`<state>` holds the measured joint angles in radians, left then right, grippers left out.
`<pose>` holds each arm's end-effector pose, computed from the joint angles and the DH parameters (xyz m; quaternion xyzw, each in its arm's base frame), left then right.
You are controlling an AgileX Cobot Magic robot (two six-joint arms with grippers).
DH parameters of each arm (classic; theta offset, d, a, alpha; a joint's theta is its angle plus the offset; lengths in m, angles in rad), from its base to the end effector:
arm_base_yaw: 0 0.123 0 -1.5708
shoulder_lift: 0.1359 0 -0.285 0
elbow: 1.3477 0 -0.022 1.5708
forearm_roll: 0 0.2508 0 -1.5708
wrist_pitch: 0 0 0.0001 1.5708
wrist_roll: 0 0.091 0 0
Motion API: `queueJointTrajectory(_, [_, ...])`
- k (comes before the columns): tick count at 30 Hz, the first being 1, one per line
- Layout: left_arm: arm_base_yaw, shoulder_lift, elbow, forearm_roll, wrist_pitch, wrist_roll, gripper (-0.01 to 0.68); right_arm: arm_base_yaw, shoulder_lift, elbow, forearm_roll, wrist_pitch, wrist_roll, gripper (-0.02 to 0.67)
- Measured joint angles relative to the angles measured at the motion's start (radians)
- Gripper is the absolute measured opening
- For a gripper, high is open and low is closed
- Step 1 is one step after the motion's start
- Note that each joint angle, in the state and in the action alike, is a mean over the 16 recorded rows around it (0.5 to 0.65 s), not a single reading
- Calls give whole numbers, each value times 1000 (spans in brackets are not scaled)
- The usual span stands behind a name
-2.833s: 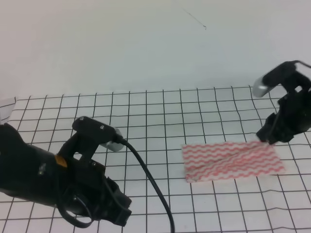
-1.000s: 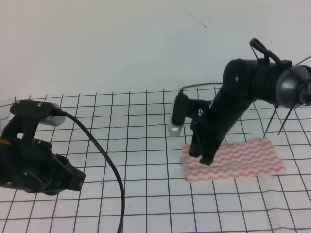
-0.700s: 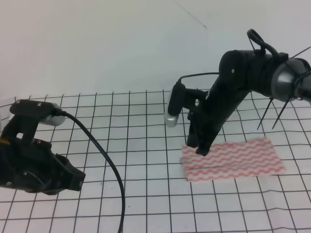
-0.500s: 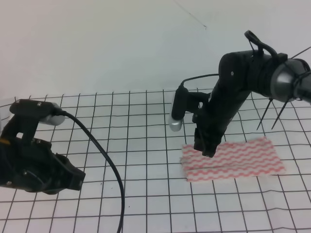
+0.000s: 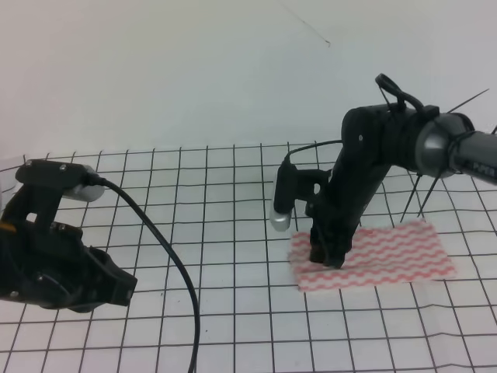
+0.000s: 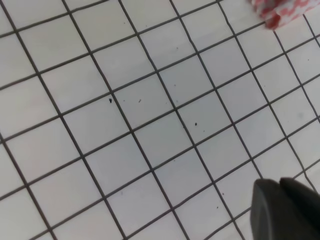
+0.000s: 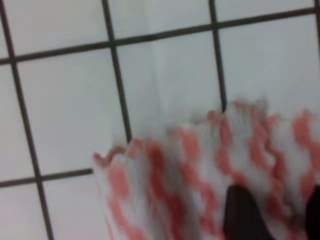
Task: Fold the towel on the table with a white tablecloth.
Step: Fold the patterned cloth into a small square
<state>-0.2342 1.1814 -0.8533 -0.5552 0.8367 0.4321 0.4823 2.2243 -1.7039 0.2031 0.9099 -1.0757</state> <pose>0.2084 -0.0864 0.2901 0.1837 0.9233 -0.2178 0.2575 0.4010 0.2263 0.1511 -0.6569 0.7404 0.0498 0.1334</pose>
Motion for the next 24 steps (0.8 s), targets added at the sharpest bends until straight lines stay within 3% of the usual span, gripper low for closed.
queueJointTrajectory(15, [0, 0, 0, -1, 3, 0, 0, 5, 2, -18, 2, 48, -1, 46])
queueJointTrajectory(24, [0, 0, 0, -3, 7, 0, 0, 5, -16, -25, -26, 48, 9, 6])
